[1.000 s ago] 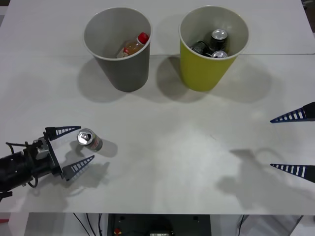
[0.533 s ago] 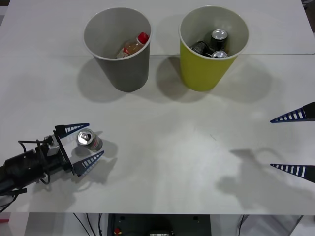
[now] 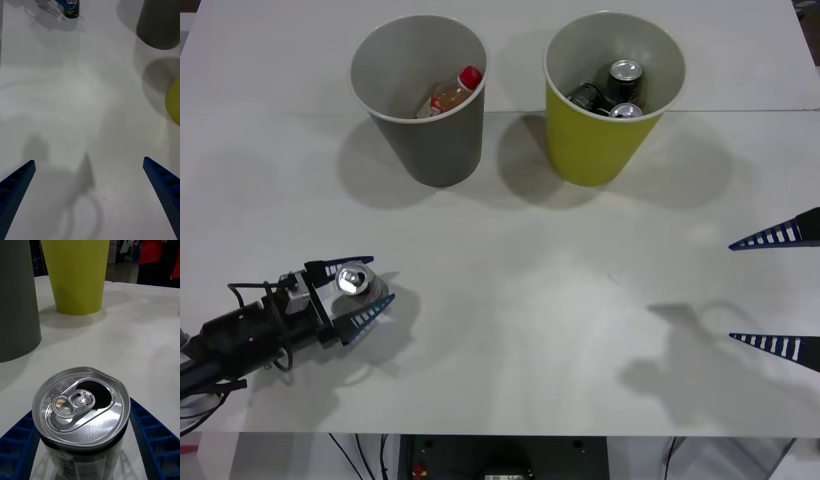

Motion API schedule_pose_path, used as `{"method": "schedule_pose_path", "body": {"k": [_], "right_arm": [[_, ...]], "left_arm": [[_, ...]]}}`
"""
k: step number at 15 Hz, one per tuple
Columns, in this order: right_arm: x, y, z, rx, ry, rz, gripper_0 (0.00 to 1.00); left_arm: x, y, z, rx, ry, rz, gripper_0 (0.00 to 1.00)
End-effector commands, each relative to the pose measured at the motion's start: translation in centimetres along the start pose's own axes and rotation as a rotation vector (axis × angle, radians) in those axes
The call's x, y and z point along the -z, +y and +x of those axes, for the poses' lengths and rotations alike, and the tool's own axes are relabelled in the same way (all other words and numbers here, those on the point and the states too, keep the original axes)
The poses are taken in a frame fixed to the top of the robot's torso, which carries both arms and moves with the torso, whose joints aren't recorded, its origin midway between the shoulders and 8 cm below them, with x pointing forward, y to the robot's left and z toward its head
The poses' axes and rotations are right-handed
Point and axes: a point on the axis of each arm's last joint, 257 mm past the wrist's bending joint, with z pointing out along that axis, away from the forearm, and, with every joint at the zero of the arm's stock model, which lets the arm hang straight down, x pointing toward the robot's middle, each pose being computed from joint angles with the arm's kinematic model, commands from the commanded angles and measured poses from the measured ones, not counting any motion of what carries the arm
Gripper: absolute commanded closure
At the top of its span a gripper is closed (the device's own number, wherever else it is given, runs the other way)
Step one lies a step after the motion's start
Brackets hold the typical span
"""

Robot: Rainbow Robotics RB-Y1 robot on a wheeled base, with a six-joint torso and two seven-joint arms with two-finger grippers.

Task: Put the can into the green bin and the plastic bottle into the gray bin

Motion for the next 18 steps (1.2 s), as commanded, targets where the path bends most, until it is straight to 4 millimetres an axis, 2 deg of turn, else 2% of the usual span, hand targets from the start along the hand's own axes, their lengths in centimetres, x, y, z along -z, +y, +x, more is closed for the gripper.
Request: {"method": "schedule_pose_path", "body": {"k": [1, 6, 9, 15, 18], "right_arm": [[0.0, 0.0, 0.0, 0.000, 0.000, 0.000, 0.00], [0.0, 0.0, 0.0, 0.000, 0.000, 0.000, 0.00], [0.0, 0.0, 0.0, 0.000, 0.000, 0.000, 0.00], [0.0, 0.0, 0.0, 0.000, 0.000, 0.000, 0.00], [0.0, 0.0, 0.0, 0.000, 0.000, 0.000, 0.00]], "left_arm": [[0.0, -0.1, 0.0, 0.005, 0.000, 0.001, 1.00], [-0.1, -0.3, -0.2, 0.003, -0.004, 0.012, 1.00], [-0.6, -0.7, -1.1, 0.026, -0.017, 0.039, 1.00], [-1.8, -0.3, -4.3, 0.096, 0.048, 0.121, 1.00], [-1.9, -0.8, -6.6, 0.098, 0.124, 0.149, 1.00]]}}
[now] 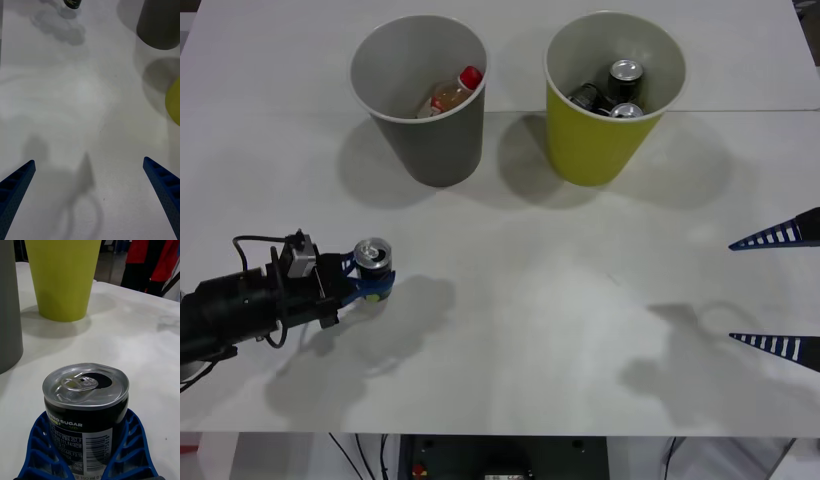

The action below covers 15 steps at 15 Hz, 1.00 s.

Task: Put the can into the green bin and the plastic bottle into the gray bin

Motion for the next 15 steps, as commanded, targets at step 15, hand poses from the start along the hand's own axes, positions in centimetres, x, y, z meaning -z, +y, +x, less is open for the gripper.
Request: {"method": "schedule_pose_path", "body": {"k": [15], "right_arm": [[0.0, 0.0, 0.0, 0.000, 0.000, 0.000, 0.00]], "left_arm": [[3.3, -0.5, -11.4, -0.128, 0.490, -0.054, 1.00]]}}
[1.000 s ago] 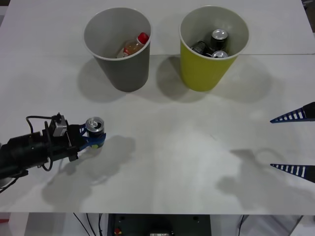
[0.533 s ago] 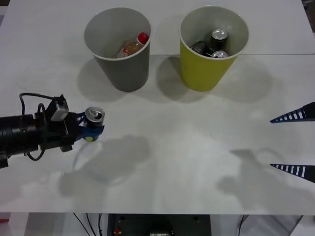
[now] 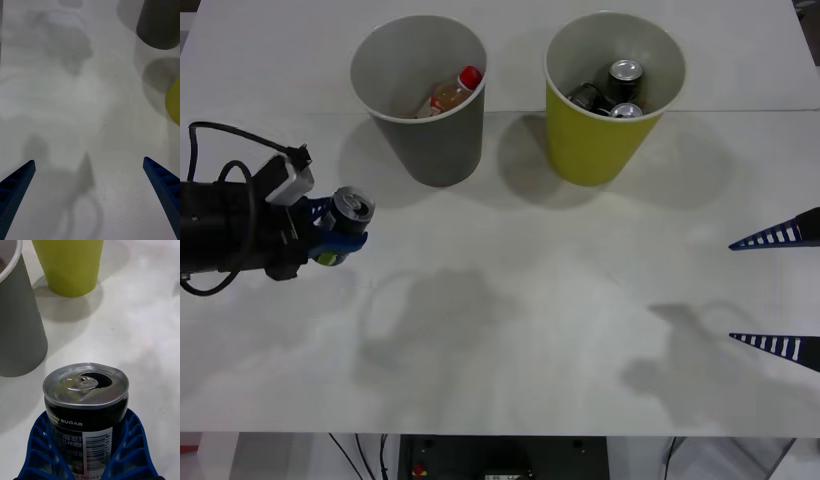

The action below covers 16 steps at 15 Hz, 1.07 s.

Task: Put the can into the green bin and the plastic bottle into the gray bin

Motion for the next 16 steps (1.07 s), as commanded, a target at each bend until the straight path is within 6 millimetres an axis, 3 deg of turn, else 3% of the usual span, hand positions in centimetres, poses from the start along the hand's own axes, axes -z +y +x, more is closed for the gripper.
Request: {"method": "schedule_pose_path", "body": {"k": [1, 8, 12, 16], "right_arm": [[0.0, 0.0, 0.0, 0.000, 0.000, 0.000, 0.00], [0.0, 0.0, 0.0, 0.000, 0.000, 0.000, 0.00], [0.0, 0.0, 0.0, 0.000, 0.000, 0.000, 0.00], [0.0, 0.0, 0.0, 0.000, 0.000, 0.000, 0.00]], "left_arm": [[0.6, -1.4, -2.2, -0.021, 0.058, -0.004, 1.00], [0.9, -1.5, -8.8, 0.034, 0.129, 0.027, 1.00], [-1.4, -0.6, -12.2, -0.026, 0.168, 0.026, 1.00], [-3.8, 0.5, -17.1, -0.018, 0.130, 0.065, 1.00]]}}
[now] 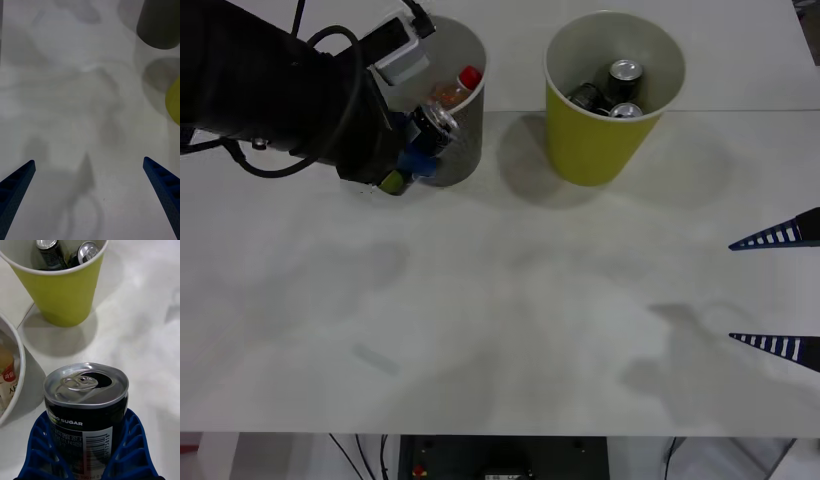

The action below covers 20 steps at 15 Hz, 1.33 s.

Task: Put the can into the green bin and the plastic bottle into the gray bin

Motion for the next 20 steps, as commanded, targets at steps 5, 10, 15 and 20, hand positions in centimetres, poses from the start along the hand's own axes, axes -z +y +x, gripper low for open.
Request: {"method": "schedule_pose_path", "body": {"k": [5, 10, 15, 20], "right_arm": [[0.0, 0.0, 0.0, 0.000, 0.000, 0.000, 0.00], [0.0, 0.0, 0.0, 0.000, 0.000, 0.000, 0.00], [0.0, 0.0, 0.0, 0.000, 0.000, 0.000, 0.00], [0.0, 0.0, 0.0, 0.000, 0.000, 0.000, 0.00]], "left_arm": [[-3.2, 2.0, -8.8, -0.010, -0.031, 0.007, 0.99], [-6.1, 3.7, -12.6, 0.027, 0.016, -0.005, 0.99], [-9.0, 6.6, -17.7, 0.112, -0.085, -0.058, 0.97], [-11.5, 8.1, -21.3, 0.132, -0.160, -0.122, 0.97]]}}
